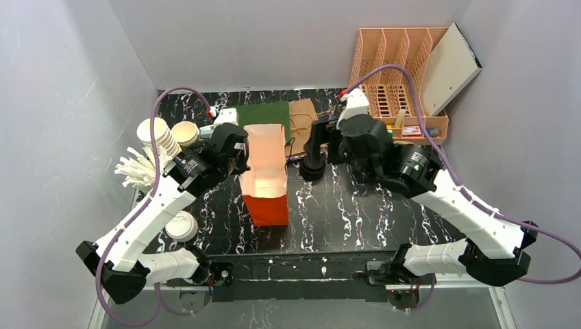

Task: Pack the takeout coffee
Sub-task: Move the takeout bag to the center of the board.

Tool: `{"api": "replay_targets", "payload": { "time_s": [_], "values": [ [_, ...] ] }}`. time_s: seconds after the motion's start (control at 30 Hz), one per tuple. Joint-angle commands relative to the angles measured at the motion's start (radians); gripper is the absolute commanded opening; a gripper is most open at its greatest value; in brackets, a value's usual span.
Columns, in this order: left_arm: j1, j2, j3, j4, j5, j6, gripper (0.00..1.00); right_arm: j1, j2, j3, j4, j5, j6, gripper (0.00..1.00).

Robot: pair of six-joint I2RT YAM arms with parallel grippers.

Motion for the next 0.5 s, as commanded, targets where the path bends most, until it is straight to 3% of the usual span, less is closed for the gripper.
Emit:
{"api": "replay_targets", "payload": {
  "time_s": [0.0, 0.17, 0.33, 0.47],
  "values": [
    [0.002, -0.020, 0.001, 0.039, -0.060, 0.022, 0.02, -0.137, -0.037, 0.005, -0.041, 0.008, -0.030, 0.94],
    [0.002, -0.046, -0.030, 0.054, -0.086, 0.023, 0.02, -0.348, -0.016, -0.062, -0.026, -0.111, -0.050, 0.94],
    [0.003, -0.081, -0.070, 0.081, -0.095, 0.019, 0.01, -0.641, 0.010, -0.154, 0.051, -0.298, -0.036, 0.95],
    [0.002, -0.102, -0.087, 0.089, -0.120, 0.010, 0.00, -0.762, 0.080, -0.197, 0.062, -0.239, -0.028, 0.98]
  ]
}}
